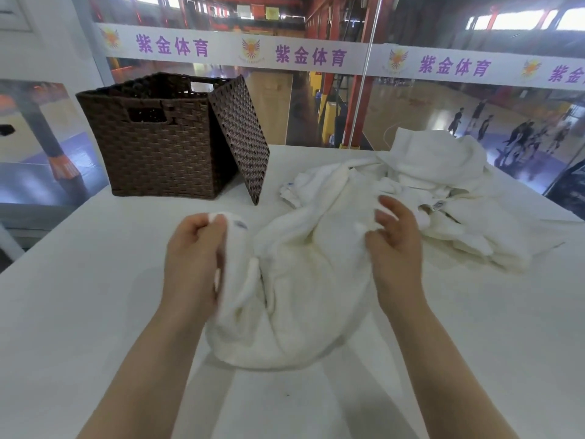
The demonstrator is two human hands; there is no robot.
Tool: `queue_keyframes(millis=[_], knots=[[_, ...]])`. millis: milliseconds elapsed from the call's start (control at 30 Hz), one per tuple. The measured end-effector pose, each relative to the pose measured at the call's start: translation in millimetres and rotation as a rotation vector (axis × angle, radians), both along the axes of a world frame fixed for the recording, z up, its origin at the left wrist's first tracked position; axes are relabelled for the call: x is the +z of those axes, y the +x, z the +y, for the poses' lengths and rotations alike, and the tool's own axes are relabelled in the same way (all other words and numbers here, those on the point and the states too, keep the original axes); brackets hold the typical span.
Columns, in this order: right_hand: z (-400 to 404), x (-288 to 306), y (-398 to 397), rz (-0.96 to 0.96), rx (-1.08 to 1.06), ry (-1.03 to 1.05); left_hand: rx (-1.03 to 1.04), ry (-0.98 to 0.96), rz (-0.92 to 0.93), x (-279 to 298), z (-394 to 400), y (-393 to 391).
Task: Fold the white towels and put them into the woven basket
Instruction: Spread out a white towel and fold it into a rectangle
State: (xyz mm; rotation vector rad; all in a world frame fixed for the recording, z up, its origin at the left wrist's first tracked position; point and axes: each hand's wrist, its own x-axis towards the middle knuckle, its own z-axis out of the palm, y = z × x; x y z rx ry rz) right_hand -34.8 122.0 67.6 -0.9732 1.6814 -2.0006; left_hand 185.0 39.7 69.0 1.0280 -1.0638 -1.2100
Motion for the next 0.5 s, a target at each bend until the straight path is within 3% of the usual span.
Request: queue_keyframes(millis=[100,267,500], knots=[[3,-1,30,0.073,0.210,0.084,-0.129,0.012,0.005,-4,19,-23],[13,-16,61,0.277,0.386,0.224,-0.197,-0.089,-0.138,-8,46,-40],[16,-23,69,0.335,0.265,0.138,-0.175,-0.143,-0.175,-20,56,-42]])
